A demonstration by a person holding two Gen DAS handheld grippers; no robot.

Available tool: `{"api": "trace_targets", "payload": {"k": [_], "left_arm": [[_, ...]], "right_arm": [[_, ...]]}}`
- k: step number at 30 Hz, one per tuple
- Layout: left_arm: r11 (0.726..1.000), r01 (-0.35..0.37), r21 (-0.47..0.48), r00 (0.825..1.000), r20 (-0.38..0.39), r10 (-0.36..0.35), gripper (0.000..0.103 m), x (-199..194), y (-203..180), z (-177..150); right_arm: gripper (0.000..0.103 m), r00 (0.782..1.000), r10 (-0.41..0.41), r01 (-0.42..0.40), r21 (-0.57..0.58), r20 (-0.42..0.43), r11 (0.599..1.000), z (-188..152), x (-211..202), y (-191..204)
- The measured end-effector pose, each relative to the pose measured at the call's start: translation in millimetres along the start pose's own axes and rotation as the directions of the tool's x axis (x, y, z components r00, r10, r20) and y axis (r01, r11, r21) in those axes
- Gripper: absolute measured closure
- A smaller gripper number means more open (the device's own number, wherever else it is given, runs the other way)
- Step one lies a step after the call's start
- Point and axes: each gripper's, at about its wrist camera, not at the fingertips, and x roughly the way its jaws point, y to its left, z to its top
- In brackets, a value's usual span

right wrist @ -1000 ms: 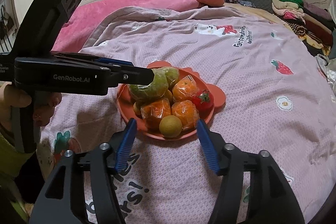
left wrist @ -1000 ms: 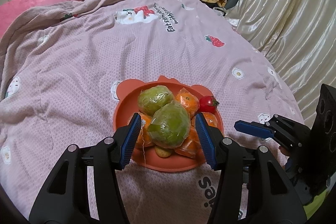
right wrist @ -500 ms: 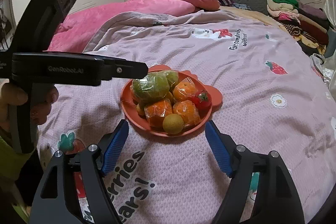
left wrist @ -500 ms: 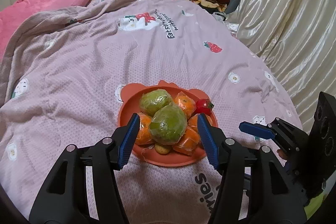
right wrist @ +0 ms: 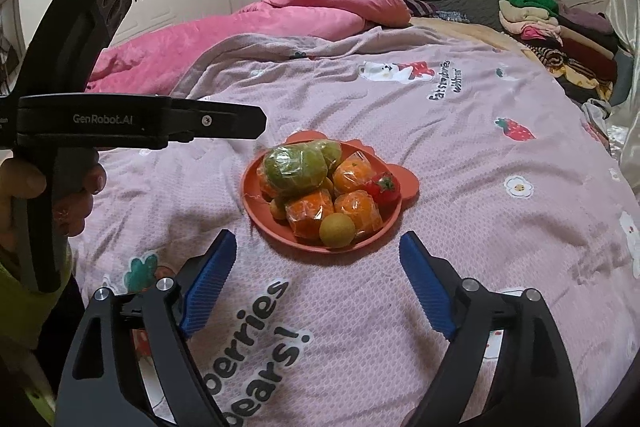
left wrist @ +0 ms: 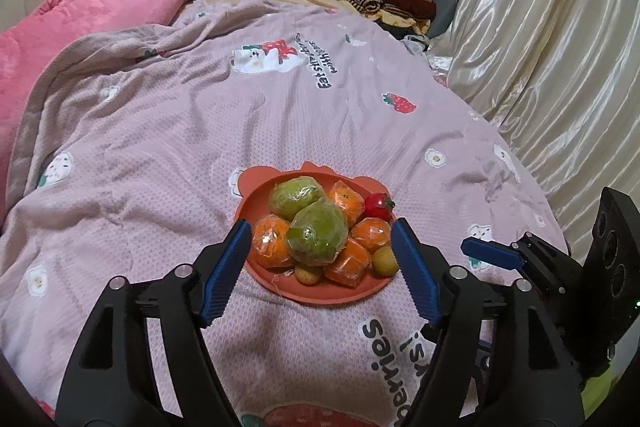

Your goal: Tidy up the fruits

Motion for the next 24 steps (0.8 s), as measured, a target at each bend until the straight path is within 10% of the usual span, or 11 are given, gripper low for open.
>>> {"api": "trace_targets", "payload": {"k": [24], "left_arm": [[0.999, -0.036, -0.004, 0.998, 0.042, 0.036, 0.011, -52.2, -2.6, -32.9]], "right_arm": [[0.005, 0.997, -0.066, 0.065, 0.022, 0.038, 0.998, -5.5, -42.7, 19.0]]}}
